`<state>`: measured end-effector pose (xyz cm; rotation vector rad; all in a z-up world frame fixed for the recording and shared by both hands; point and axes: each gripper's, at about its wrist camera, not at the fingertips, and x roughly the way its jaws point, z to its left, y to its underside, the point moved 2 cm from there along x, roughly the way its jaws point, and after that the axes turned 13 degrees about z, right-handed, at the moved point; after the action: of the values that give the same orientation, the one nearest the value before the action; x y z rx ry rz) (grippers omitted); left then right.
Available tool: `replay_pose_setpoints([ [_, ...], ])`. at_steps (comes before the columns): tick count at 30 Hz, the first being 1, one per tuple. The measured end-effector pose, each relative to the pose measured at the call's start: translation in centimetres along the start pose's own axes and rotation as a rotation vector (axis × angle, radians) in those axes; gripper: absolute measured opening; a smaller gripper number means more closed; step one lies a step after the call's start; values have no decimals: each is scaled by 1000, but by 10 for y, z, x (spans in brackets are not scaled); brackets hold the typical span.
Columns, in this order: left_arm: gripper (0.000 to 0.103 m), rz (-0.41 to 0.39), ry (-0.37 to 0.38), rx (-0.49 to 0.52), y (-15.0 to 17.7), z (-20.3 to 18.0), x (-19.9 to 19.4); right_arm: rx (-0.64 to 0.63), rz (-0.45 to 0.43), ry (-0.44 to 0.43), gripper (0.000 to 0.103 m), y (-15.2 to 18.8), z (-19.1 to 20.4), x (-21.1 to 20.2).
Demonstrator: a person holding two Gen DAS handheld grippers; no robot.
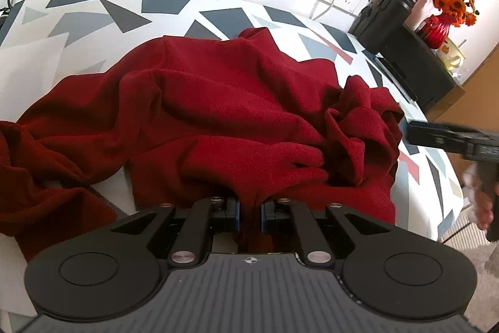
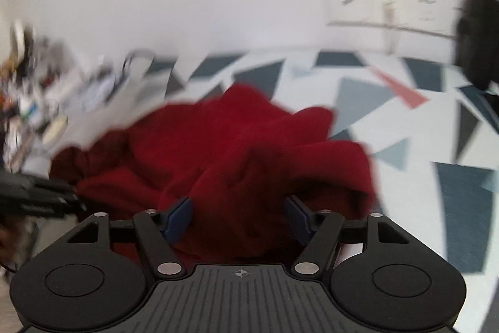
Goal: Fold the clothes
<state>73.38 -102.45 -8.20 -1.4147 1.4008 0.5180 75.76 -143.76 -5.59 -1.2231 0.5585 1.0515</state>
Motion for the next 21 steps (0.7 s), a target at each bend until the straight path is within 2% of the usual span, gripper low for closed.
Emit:
replay_pose_setpoints([
  [3,11,-5,23,5,-4,3,0,74,27,-20,59,19,-23,-14],
  [5,11,-17,43,16,-8,4,-2,117,90,-14,52,34,-31,-4],
  [7,11,-25,49,40,-12,3,-4,162,129,25,51,49,-34,11],
  [10,11,-31,60,67,-14,1,-8,265,101,43,51,59,-40,27],
  [13,11,-29,63,95,-11,-2,-9,324,43,-14,48,55,-46,37],
  [14,11,-28,60,101,-9,-3,-9,320,41,-22,35,52,-47,40],
  [15,11,-27,57,104,-8,-4,-10,303,51,-13,14,47,-47,41],
  [16,11,-28,56,106,-7,-4,-10,283,62,3,7,43,-47,41],
  [18,11,-32,59,104,-6,-3,-13,283,38,17,6,33,-51,31],
  [21,11,-50,66,116,-14,-9,-16,297,-93,66,1,7,-57,-7],
])
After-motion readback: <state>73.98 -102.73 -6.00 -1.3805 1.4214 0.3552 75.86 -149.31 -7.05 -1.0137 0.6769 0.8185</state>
